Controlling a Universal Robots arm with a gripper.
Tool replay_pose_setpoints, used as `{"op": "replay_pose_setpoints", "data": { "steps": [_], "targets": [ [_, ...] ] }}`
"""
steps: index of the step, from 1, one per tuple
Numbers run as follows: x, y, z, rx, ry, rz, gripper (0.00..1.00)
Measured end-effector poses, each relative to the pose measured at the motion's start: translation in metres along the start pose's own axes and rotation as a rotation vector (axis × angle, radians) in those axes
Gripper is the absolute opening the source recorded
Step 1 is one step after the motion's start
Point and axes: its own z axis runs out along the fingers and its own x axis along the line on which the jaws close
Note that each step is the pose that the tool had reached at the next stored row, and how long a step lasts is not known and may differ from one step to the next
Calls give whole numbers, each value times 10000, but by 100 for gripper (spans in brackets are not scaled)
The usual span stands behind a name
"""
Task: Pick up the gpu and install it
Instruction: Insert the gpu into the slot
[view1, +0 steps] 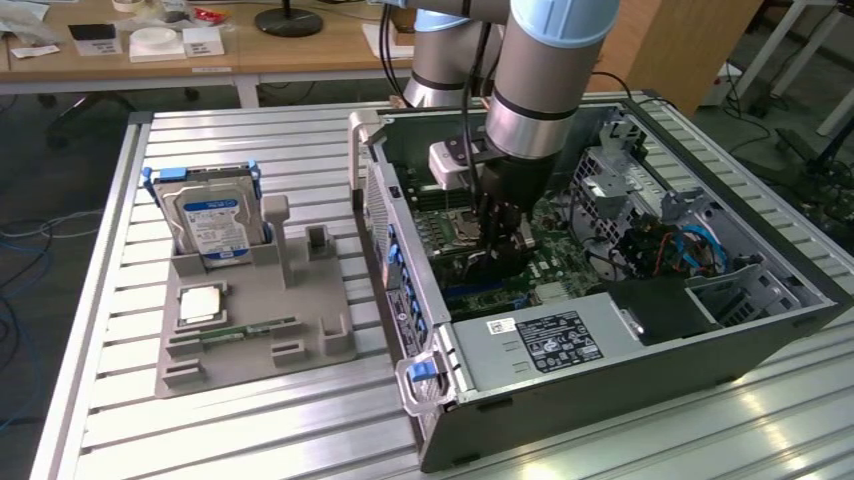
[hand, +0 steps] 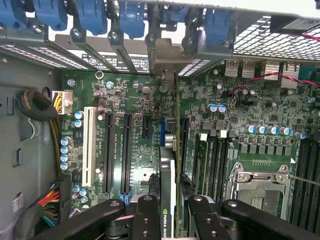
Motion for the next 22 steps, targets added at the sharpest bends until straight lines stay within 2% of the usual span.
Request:
{"op": "replay_pose_setpoints", "data": {
  "steps": [5, 8, 9, 10, 12, 13, 19, 20, 22],
  "targets": [
    [2, -1, -9, 0, -1, -1, 26],
    [5, 1, -11, 25, 2, -2, 26],
    [5, 3, -11, 61, 4, -3, 26],
    [5, 6, -10, 138, 7, -5, 26],
    [5, 17, -7, 346, 13, -14, 26],
    [5, 27, -7, 432, 14, -16, 26],
    [1, 105, -8, 647, 21, -22, 26],
    [1, 114, -9, 672, 22, -23, 26],
    [1, 114, -9, 673, 22, -23, 26]
  ]
}}
